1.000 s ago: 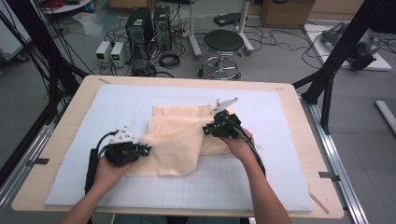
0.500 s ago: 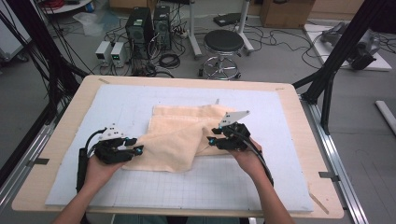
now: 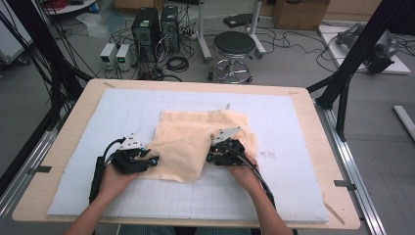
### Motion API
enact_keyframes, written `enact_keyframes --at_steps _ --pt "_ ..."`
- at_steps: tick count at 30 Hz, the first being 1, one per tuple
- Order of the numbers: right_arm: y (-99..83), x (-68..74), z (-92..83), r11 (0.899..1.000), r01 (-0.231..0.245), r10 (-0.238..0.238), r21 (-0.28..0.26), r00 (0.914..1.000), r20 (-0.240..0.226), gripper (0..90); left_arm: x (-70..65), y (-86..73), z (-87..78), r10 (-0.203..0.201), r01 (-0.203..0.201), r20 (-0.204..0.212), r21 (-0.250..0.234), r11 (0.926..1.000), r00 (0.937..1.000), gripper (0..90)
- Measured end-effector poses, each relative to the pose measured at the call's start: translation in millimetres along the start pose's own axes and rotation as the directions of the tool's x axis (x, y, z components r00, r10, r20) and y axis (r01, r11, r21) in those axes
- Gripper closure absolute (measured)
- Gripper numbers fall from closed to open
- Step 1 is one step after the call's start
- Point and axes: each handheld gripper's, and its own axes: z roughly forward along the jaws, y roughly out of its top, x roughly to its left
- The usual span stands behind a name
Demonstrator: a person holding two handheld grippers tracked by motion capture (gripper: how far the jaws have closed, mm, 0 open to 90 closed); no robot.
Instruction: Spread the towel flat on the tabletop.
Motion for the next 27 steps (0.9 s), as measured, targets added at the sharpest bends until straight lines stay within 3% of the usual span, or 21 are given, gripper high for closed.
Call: enact_keyframes --at_steps 1,4,9,14,20,25,27 --pt "0.3 -0.6 -0.2 1.0 0.0 0.0 -0.007 1.0 -0.009 83.2 -0.6 0.3 -0.8 -0.001 0.001 0.002 0.003 1.0 1.0 65.2" --pt "2.4 0.6 -5.0 1.0 0.015 -0.015 -0.004 0.9997 -0.021 85.5 -2.6 1.6 -6.3 -0.007 0.007 0.012 -0.009 0.9999 0.9999 75.7" --pt "2.5 4.9 -33.1 0.999 0.041 -0.042 -0.036 0.9983 -0.039 86.4 -10.3 6.3 -26.9 -0.002 0.004 0.038 -0.057 0.9984 0.9993 78.7" --pt "-6.2 14.5 -79.3 0.995 0.05 -0.053 -0.09 0.9979 -0.036 86.5 -25.5 8.7 -60.4 0.025 -0.018 0.056 -0.12 0.9926 0.9981 79.0" --pt "-14.4 31.7 -140.3 0.988 0.089 -0.089 -0.123 0.996 0.004 86.6 -52.8 18.5 -96.0 0.07 -0.056 0.077 -0.167 0.9843 0.9945 79.2" --pt "-11.9 39.7 -190.4 0.983 0.123 -0.12 -0.135 0.9923 0.031 86.5 -69.9 36.5 -116.6 0.11 -0.082 0.127 -0.204 0.9755 0.9858 79.1" --pt "-12.8 36.5 -201.2 0.986 0.107 -0.107 -0.128 0.9942 0.006 85.8 -70.8 39.3 -112.8 0.124 -0.094 0.156 -0.187 0.9779 0.98 77.8"
